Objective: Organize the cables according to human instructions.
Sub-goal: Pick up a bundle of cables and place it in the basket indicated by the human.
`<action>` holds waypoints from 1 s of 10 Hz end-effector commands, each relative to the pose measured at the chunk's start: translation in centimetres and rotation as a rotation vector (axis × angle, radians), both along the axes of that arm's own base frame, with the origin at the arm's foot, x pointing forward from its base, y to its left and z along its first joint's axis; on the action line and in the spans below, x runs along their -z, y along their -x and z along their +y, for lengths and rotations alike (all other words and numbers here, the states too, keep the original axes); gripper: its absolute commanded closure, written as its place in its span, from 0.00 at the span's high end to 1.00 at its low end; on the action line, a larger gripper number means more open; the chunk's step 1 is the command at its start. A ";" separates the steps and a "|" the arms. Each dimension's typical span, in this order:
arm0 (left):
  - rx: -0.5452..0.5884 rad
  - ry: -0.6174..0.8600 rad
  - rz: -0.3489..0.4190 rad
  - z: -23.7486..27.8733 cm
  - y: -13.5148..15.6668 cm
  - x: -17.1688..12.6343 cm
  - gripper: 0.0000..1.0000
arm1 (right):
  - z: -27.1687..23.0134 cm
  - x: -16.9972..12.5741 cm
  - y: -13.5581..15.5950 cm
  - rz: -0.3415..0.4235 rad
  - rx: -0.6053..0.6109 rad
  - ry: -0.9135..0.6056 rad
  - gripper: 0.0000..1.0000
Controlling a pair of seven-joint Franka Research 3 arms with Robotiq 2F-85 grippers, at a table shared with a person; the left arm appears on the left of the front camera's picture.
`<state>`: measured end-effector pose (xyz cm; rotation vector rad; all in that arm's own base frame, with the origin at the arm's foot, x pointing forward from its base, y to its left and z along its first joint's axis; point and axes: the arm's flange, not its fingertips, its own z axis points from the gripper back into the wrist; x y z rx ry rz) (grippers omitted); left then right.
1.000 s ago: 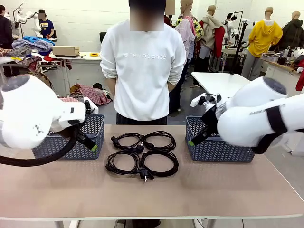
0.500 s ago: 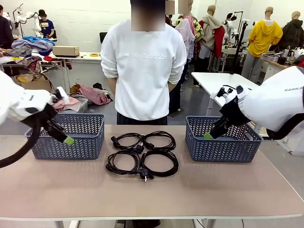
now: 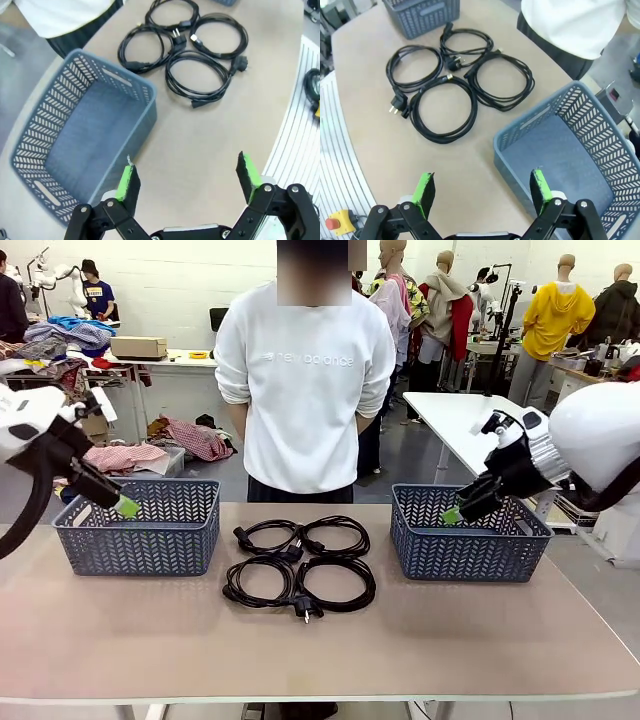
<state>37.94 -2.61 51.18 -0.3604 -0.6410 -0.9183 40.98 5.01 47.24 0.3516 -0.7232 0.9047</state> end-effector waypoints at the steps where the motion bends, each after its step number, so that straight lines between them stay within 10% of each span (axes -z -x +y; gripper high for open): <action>1: 0.009 -0.011 -0.002 -0.6 -1.6 -1.9 1.00 | -1.1 -0.3 -0.8 -0.008 -0.044 -0.063 1.00; 10: -0.018 -0.018 -0.013 -2.6 -3.2 -4.3 1.00 | -2.3 -2.9 -0.4 -0.032 0.009 -0.079 1.00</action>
